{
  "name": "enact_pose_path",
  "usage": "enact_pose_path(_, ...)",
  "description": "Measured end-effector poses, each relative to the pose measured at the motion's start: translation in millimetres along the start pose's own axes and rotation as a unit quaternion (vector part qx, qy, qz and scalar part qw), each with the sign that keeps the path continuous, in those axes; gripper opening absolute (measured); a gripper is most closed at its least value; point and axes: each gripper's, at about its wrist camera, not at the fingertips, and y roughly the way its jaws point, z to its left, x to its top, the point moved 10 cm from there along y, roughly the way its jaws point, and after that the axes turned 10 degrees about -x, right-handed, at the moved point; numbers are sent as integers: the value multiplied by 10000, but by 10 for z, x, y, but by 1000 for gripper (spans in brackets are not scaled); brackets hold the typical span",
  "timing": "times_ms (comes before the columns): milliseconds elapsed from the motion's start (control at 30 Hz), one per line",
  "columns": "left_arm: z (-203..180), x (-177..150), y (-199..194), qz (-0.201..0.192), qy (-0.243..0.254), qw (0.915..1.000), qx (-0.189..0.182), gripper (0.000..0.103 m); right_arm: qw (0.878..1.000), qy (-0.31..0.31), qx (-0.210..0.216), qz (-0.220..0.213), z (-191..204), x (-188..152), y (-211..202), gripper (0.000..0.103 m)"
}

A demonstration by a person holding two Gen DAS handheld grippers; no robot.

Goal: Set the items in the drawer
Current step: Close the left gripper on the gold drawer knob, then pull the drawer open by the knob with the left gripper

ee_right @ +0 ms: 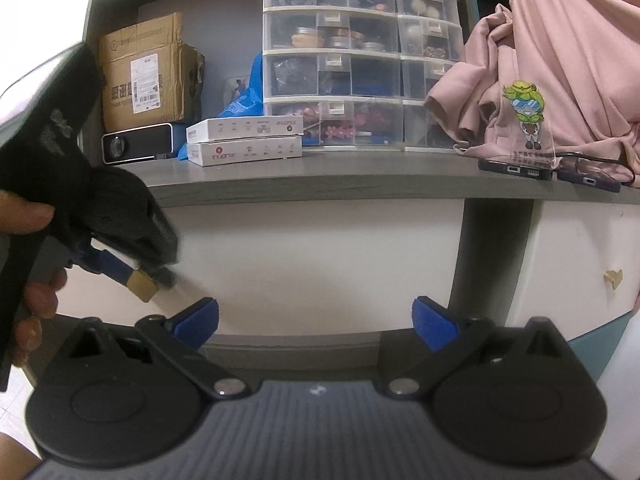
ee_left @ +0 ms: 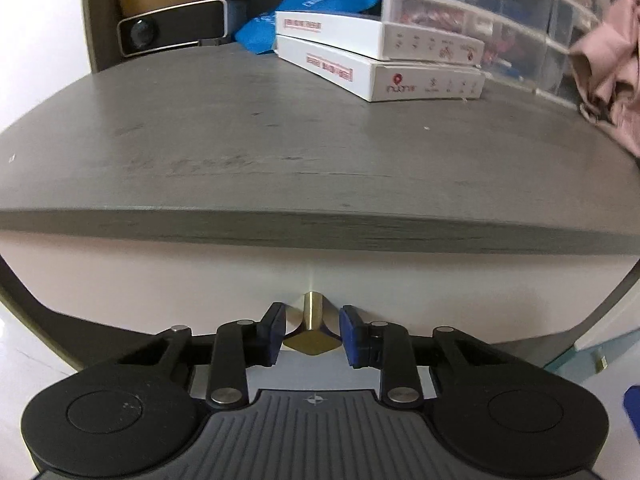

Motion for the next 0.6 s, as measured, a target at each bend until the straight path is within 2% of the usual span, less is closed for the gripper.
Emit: enact_pose_path(600, -49, 18, 9, 325, 204, 9992, 65, 29, 10000, 83, 17, 43, -21, 3, -1, 103)
